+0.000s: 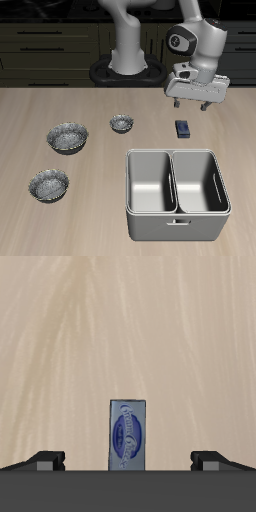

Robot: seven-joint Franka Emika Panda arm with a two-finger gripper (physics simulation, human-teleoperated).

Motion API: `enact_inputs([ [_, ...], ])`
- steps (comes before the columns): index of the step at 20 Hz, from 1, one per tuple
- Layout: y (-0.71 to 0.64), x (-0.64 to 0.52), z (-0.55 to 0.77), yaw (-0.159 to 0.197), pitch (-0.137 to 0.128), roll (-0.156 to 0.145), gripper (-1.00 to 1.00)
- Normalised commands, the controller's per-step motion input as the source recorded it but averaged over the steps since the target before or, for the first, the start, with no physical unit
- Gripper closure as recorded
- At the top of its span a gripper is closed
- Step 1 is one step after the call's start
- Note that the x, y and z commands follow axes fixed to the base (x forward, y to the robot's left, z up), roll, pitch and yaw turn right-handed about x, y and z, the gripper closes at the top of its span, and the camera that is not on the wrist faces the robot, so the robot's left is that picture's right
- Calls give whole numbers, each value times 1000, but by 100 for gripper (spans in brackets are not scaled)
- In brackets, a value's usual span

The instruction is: Place the cream cheese in the largest bowl

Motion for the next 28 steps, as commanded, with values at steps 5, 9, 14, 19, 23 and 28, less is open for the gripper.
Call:
enact_inputs([
  [5, -64, 38, -213, 1, 21, 1, -100],
  [9, -42, 28, -136, 2, 2, 9, -100],
  [14, -41, -33, -148, -18, 7, 9, -100],
  [19, 34, 4, -292, -2, 44, 16, -100],
  [23, 47, -12, -246, -23, 47, 16, -100],
  [28, -58, -4, -117, -14, 21, -10, -100],
])
